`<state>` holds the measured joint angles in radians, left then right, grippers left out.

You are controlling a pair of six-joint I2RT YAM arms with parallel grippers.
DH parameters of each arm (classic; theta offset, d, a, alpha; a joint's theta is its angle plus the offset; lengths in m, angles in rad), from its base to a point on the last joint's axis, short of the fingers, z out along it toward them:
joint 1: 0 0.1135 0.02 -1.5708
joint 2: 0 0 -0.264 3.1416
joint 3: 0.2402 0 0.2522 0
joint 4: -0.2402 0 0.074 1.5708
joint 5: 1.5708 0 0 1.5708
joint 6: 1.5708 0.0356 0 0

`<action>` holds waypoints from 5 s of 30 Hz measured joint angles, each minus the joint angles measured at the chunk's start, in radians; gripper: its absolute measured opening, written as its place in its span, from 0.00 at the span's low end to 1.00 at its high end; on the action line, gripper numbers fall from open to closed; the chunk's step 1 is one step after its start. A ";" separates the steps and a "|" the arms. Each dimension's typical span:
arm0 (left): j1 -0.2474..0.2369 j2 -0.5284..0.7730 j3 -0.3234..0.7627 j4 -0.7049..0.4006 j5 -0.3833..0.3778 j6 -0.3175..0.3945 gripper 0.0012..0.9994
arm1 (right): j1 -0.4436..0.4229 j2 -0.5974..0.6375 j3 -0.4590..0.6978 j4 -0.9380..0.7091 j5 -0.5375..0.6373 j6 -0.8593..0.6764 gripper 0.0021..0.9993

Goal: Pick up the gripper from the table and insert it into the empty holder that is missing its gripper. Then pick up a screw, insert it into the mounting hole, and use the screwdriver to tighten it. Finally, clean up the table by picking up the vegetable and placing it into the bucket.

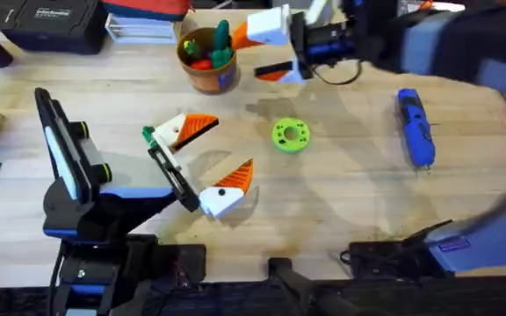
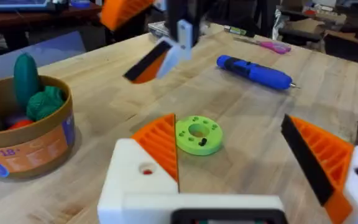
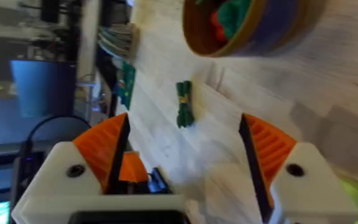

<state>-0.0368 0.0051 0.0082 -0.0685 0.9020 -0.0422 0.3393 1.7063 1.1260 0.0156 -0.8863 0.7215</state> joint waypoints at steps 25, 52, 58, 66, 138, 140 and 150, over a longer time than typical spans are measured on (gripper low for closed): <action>0.000 0.000 0.000 0.000 0.000 0.000 0.99 | 0.327 -0.095 0.008 -0.747 0.890 -0.401 0.64; 0.000 0.000 0.000 0.000 0.000 0.000 0.99 | 0.341 -0.017 0.008 -0.726 0.901 -0.408 0.01; 0.000 0.000 0.000 0.000 0.000 0.000 0.99 | 0.341 -0.018 0.026 -0.744 0.901 -0.425 0.01; 0.000 0.000 0.000 0.000 0.000 0.000 0.99 | 0.320 -0.021 0.223 -0.942 0.901 -0.508 0.01; 0.000 0.000 0.000 -0.001 0.000 -0.001 0.99 | 0.644 0.211 0.883 -1.163 0.691 -0.798 0.01; 0.000 0.000 0.000 -0.004 0.000 -0.002 0.99 | 0.644 0.216 0.883 -1.162 0.691 -0.798 0.01; 0.000 0.000 -0.001 -0.003 0.001 -0.004 0.99 | 0.651 0.225 0.884 -1.160 0.692 -0.798 0.01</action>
<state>-0.0368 0.0055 0.0074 -0.0719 0.9031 -0.0464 0.9900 1.9315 2.0102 -1.1442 -0.1944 -0.0765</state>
